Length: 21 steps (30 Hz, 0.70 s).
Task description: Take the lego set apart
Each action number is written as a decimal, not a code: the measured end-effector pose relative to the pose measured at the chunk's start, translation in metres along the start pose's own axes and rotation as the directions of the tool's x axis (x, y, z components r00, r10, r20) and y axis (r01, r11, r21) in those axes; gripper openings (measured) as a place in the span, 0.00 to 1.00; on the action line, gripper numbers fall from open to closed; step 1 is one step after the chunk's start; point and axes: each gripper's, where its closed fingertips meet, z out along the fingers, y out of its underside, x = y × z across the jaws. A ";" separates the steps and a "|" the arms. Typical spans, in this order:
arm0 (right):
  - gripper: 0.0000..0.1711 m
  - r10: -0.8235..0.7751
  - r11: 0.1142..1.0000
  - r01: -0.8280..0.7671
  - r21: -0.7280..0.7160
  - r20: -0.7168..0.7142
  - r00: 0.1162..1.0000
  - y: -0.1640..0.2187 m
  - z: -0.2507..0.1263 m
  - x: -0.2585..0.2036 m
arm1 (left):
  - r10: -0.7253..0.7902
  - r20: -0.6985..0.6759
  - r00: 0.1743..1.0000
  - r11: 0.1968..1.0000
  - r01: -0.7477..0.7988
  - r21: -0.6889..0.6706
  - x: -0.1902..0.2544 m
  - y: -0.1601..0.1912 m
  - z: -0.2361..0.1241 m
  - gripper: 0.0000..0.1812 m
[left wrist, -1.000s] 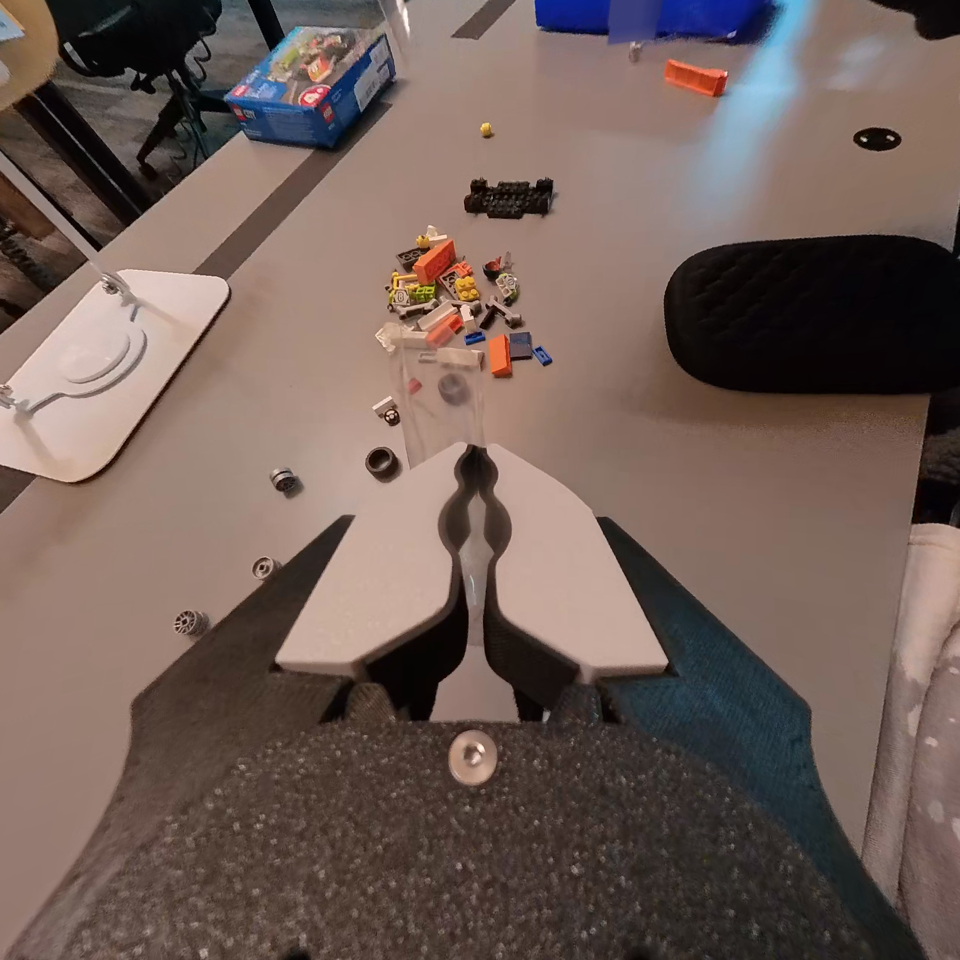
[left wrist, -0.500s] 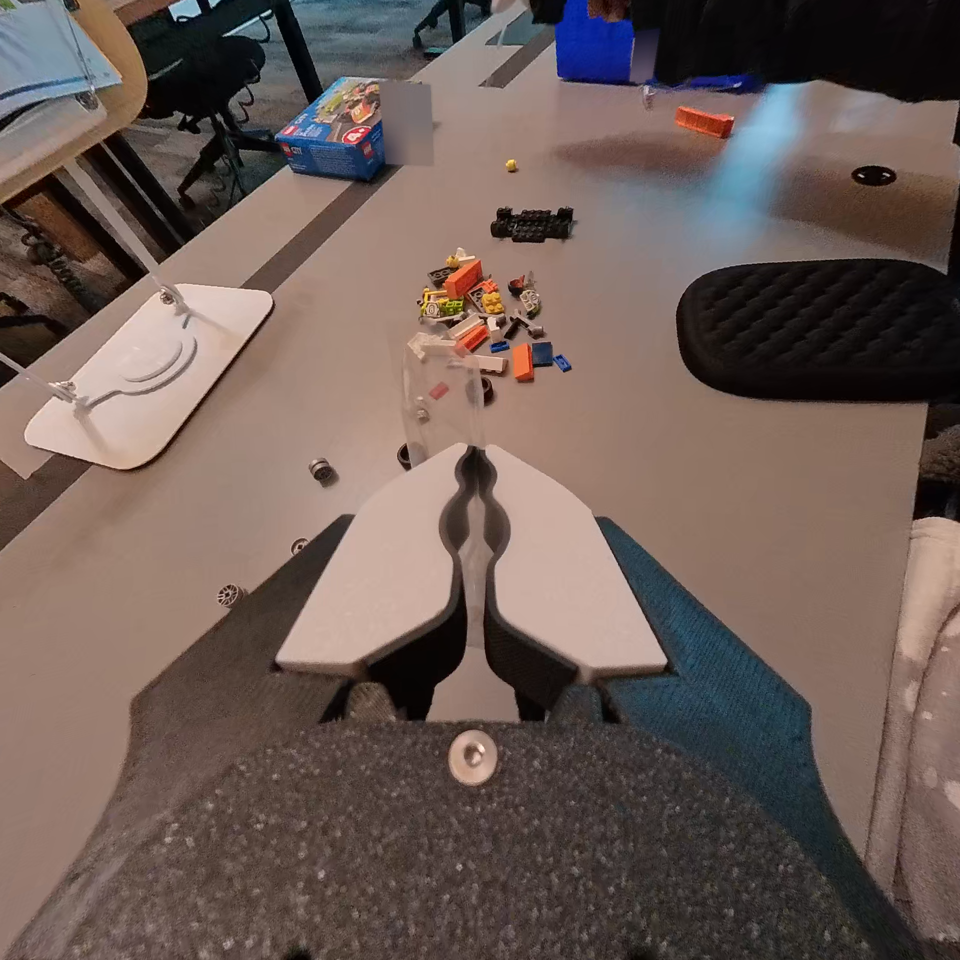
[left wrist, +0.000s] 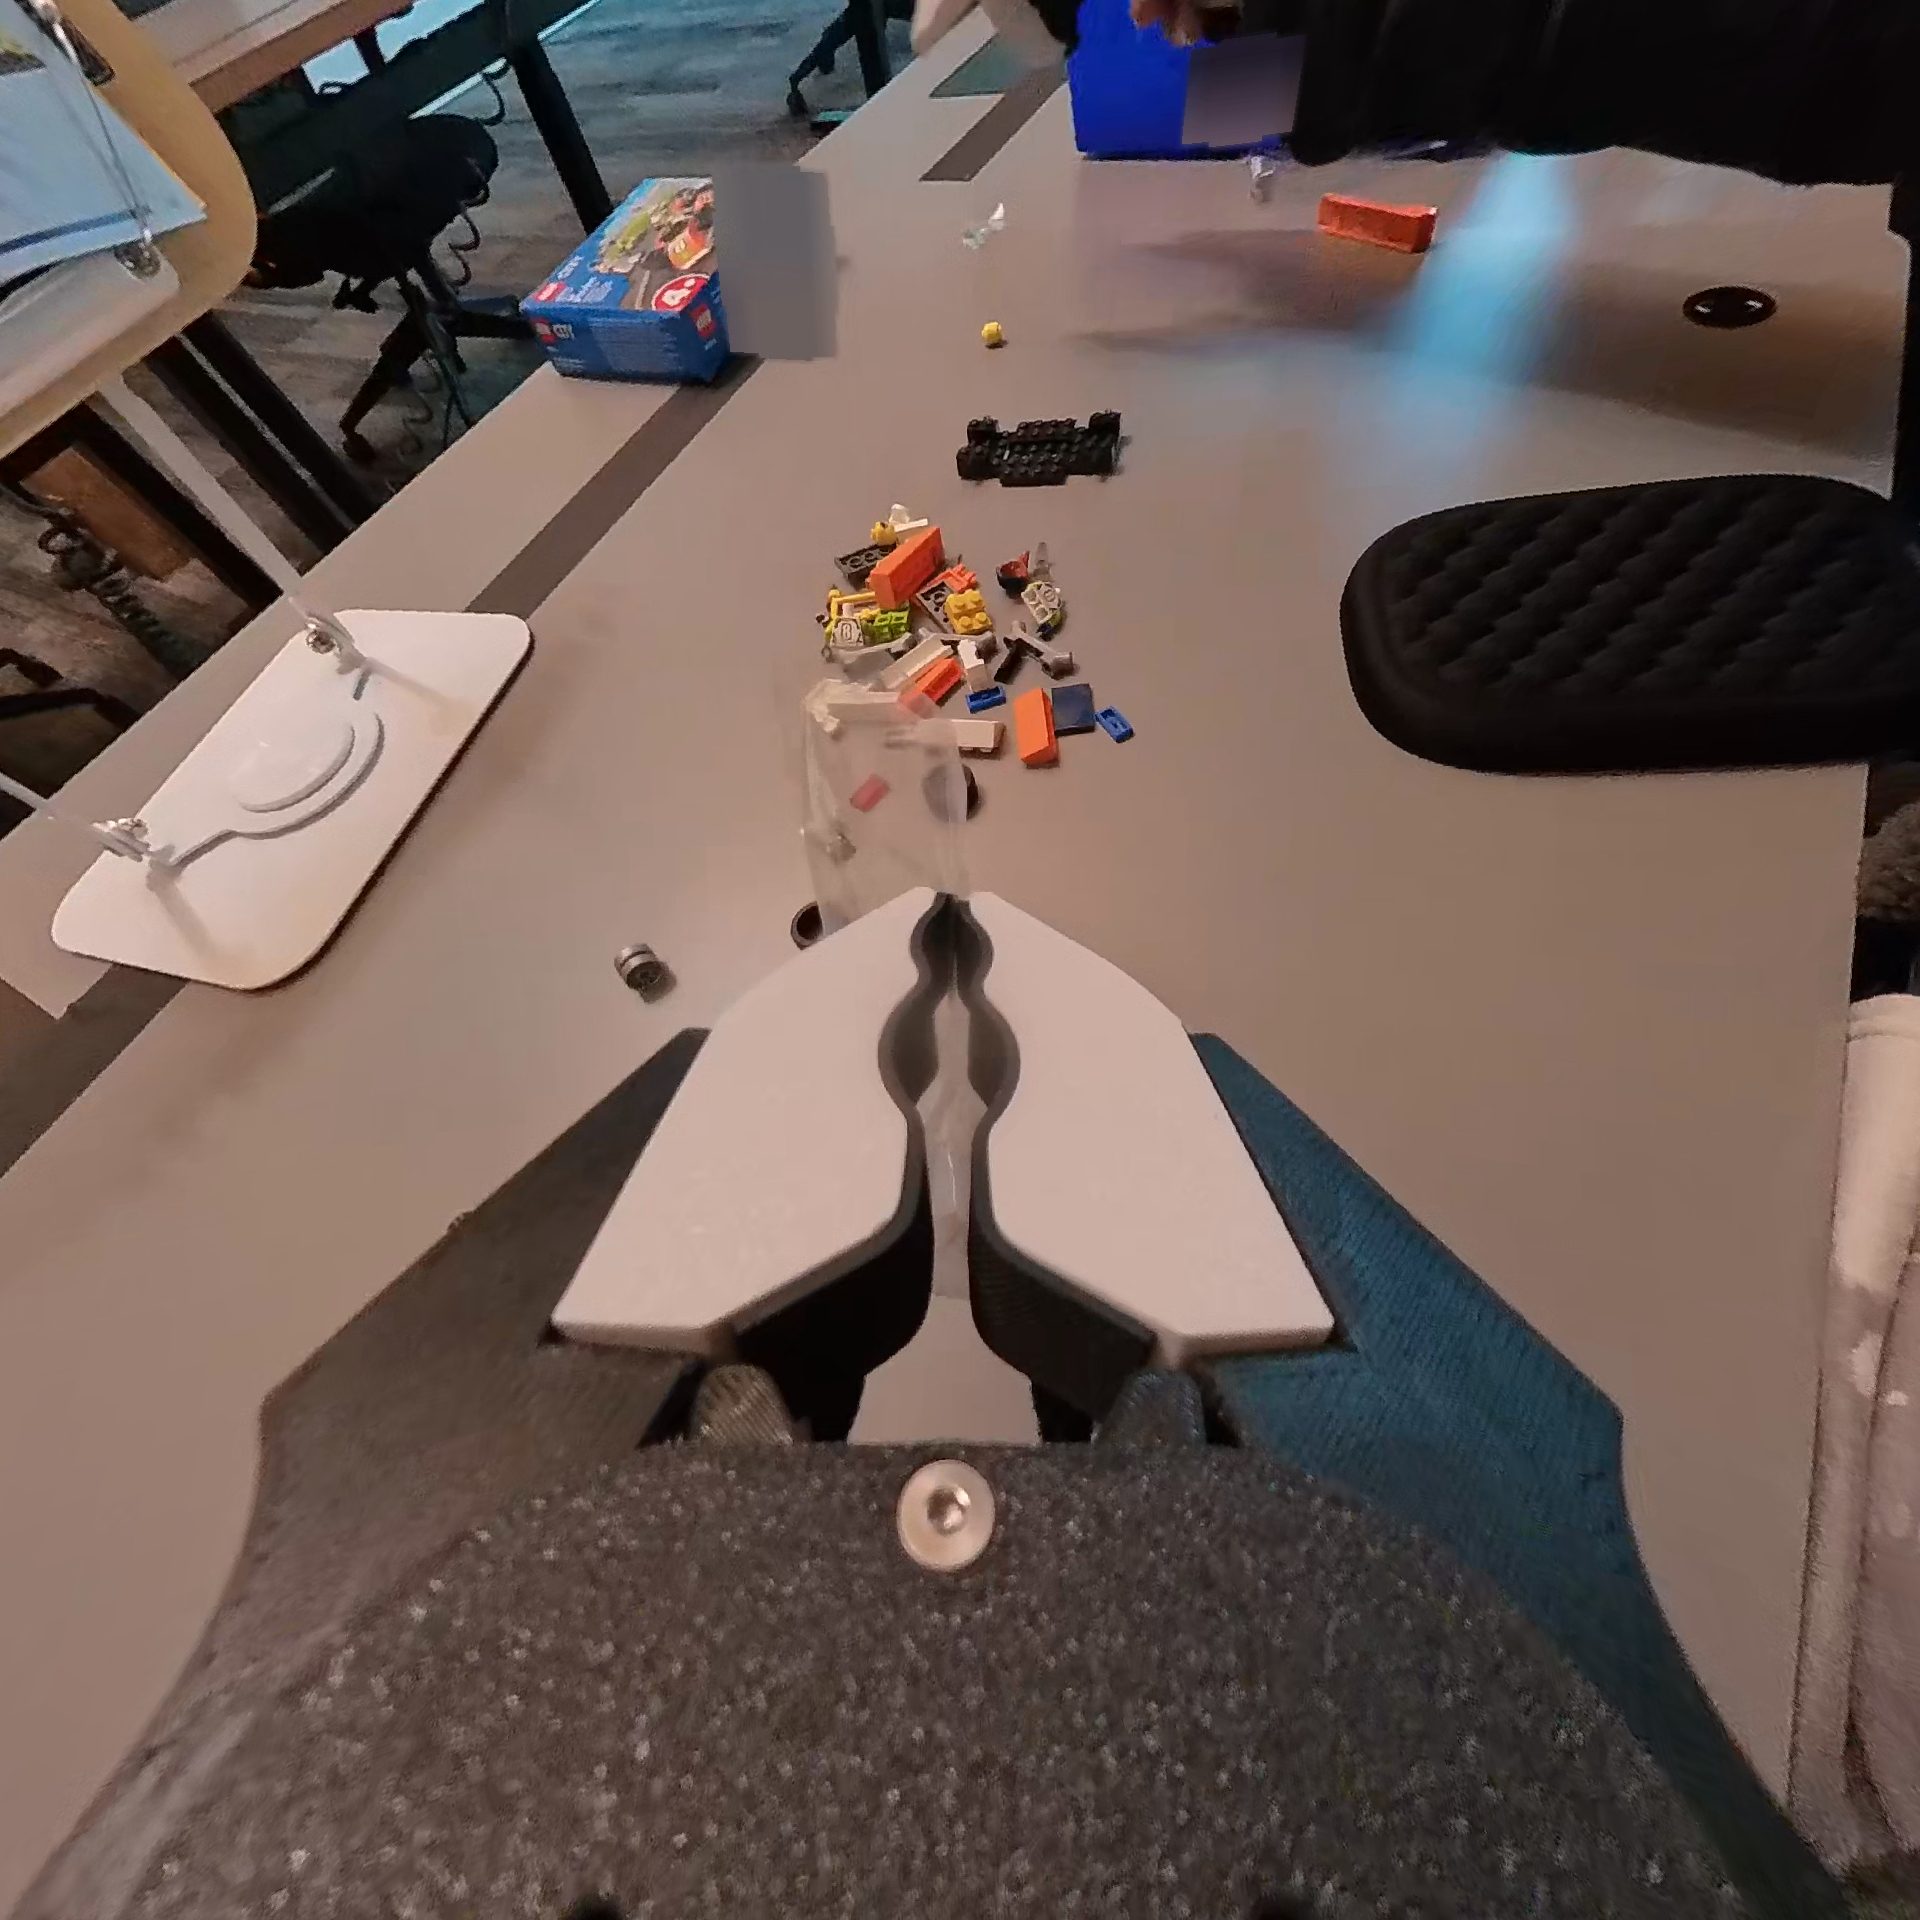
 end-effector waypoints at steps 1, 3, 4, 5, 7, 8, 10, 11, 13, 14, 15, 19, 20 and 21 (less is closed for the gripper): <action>0.53 -0.006 0.999 0.003 0.052 0.069 0.998 -0.012 -0.009 -0.017 | 0.011 -0.011 1.000 1.000 -0.010 0.004 0.002 -0.001 0.000 0.00; 0.52 -0.059 0.988 0.019 0.156 0.258 0.964 -0.034 -0.034 -0.066 | 0.040 -0.042 0.998 0.999 -0.039 0.016 0.006 -0.003 0.000 0.00; 0.50 -0.105 0.978 0.025 0.207 0.386 0.917 -0.043 -0.052 -0.099 | 0.058 -0.059 0.997 0.998 -0.057 0.023 0.008 -0.003 -0.001 0.00; 0.49 -0.159 0.967 0.029 0.253 0.510 0.845 -0.049 -0.074 -0.135 | 0.080 -0.083 0.993 0.996 -0.077 0.034 0.011 -0.005 -0.001 0.00; 0.46 -0.292 0.943 0.070 0.327 0.705 0.646 -0.048 -0.122 -0.207 | 0.122 -0.144 0.982 0.992 -0.115 0.060 0.019 -0.007 -0.002 0.00; 0.46 -0.357 0.928 0.112 0.356 0.761 0.542 -0.041 -0.145 -0.240 | 0.142 -0.168 0.976 0.989 -0.132 0.069 0.021 -0.008 -0.002 0.00; 0.46 -0.447 0.894 0.196 0.402 0.828 0.339 -0.020 -0.183 -0.297 | 0.174 -0.216 0.961 0.983 -0.157 0.092 0.028 -0.011 -0.003 0.00; 0.46 -0.475 0.875 0.235 0.423 0.843 0.251 -0.007 -0.197 -0.320 | 0.190 -0.235 0.953 0.980 -0.170 0.104 0.031 -0.012 -0.004 0.00; 0.46 -0.508 0.841 0.288 0.459 0.853 0.122 0.013 -0.218 -0.357 | 0.217 -0.271 0.938 0.974 -0.191 0.120 0.037 -0.014 -0.006 0.00; 0.46 -0.520 0.826 0.298 0.478 0.851 0.074 0.020 -0.225 -0.372 | 0.227 -0.288 0.930 0.972 -0.197 0.130 0.041 -0.015 -0.007 0.00; 0.46 -0.532 0.813 0.303 0.498 0.846 0.039 0.025 -0.231 -0.385 | 0.234 -0.303 0.924 0.970 -0.200 0.140 0.044 -0.016 -0.008 0.00; 0.28 -0.604 0.762 0.274 0.587 0.797 -0.026 0.038 -0.242 -0.424 | 0.236 -0.358 0.903 0.966 -0.179 0.185 0.054 -0.019 -0.012 0.01; 0.13 -0.628 0.740 0.289 0.607 0.777 -0.025 0.044 -0.239 -0.429 | 0.221 -0.368 0.903 0.967 -0.153 0.205 0.054 -0.020 -0.015 0.04; 0.03 -0.650 0.725 0.288 0.626 0.760 -0.015 0.047 -0.237 -0.432 | 0.191 -0.376 0.907 0.969 -0.113 0.219 0.052 -0.022 -0.019 0.07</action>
